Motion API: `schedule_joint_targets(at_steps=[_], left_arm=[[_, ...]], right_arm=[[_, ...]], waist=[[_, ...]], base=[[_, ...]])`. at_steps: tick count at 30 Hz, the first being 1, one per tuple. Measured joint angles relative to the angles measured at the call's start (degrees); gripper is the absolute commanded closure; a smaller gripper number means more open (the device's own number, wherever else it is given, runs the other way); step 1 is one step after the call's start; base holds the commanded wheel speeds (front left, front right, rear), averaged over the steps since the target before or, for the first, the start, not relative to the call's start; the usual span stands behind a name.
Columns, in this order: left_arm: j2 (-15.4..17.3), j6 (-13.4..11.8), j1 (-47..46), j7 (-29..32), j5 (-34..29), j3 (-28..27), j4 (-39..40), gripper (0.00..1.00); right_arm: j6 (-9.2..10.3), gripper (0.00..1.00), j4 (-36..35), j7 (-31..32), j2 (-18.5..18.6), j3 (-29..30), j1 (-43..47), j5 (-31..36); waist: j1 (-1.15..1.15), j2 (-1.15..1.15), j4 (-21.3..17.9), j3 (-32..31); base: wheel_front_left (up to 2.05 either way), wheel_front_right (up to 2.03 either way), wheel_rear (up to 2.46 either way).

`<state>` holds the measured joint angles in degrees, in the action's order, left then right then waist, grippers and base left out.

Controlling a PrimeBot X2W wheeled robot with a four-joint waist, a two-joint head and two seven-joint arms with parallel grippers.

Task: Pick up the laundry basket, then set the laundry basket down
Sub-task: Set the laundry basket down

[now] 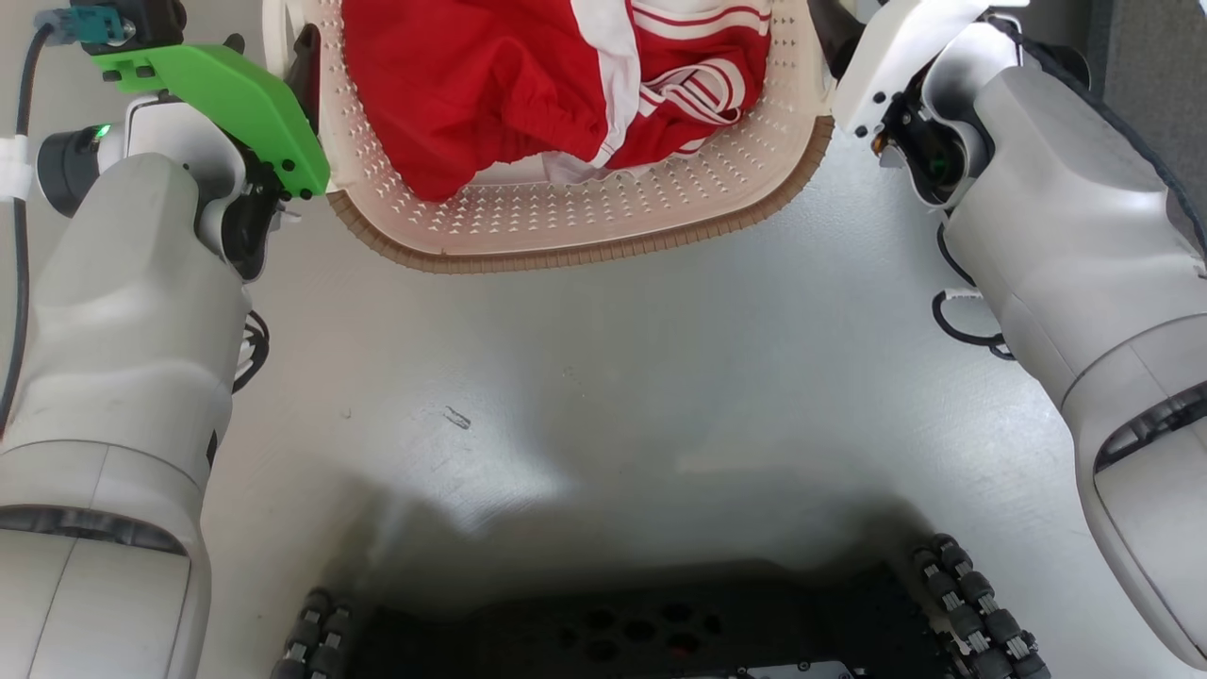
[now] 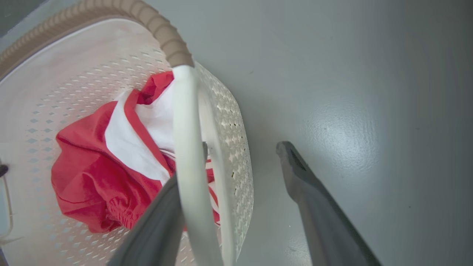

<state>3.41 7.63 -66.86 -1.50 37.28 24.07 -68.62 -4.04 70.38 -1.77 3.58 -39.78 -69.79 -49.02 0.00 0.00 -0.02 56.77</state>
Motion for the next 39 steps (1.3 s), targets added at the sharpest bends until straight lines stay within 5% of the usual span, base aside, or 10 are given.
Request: schedule_joint_targets(at_steps=[23,39], left_arm=[[-0.7,0.0,3.3,-1.1,2.4,2.8,2.5,0.0],[0.1,0.0,9.9,-6.1,3.9,4.6,2.9,0.0]], right_arm=[[-1.93,0.0,0.0,2.8,0.1,-2.9,2.4,-0.8],[-2.46,0.0,0.3,-2.0,0.0,-3.9,7.1,-0.2]], waist=[[0.0,0.0,0.4,-4.9],[0.0,0.0,0.5,-13.1]], base=[[0.0,0.0,0.0],[0.0,0.0,0.0]])
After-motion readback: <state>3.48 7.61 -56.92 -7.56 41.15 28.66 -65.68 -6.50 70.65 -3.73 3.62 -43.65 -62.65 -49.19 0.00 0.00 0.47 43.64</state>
